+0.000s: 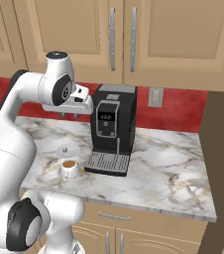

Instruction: Take a sugar cube from the saucer and place it inside the coffee. Then, grab milk from the fridge and place it next to the coffee on the counter to sweeten the coffee.

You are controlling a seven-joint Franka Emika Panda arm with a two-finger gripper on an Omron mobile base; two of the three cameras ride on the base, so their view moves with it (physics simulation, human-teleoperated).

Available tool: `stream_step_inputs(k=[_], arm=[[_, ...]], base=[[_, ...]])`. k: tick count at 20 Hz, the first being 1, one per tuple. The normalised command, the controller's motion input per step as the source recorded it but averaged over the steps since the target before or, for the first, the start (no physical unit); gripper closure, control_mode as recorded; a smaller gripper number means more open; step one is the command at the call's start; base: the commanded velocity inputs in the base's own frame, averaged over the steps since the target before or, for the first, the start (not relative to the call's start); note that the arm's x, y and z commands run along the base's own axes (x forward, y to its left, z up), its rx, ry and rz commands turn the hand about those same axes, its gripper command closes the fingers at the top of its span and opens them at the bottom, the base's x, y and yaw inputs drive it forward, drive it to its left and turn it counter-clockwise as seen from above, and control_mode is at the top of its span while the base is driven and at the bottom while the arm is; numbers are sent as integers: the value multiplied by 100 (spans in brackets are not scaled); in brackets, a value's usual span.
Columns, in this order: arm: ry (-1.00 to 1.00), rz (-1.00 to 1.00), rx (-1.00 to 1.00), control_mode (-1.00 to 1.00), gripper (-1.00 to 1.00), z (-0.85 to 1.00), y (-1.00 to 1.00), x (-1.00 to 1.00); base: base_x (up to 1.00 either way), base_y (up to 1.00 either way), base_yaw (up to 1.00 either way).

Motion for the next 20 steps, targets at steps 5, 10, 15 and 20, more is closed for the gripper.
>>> stream_step_inputs(k=[5, 10, 15, 20], arm=[[-1, 0, 0, -100, -100, -1, 7, -10], [13, 5, 0, -100, -100, -35, 77, 0], [29, 4, -4, -100, -100, -76, 80, 1], [33, -5, -2, -100, -100, -78, 32, 29]], base=[[0, 0, 0], [0, 0, 0], [0, 0, 0], [0, 0, 0]])
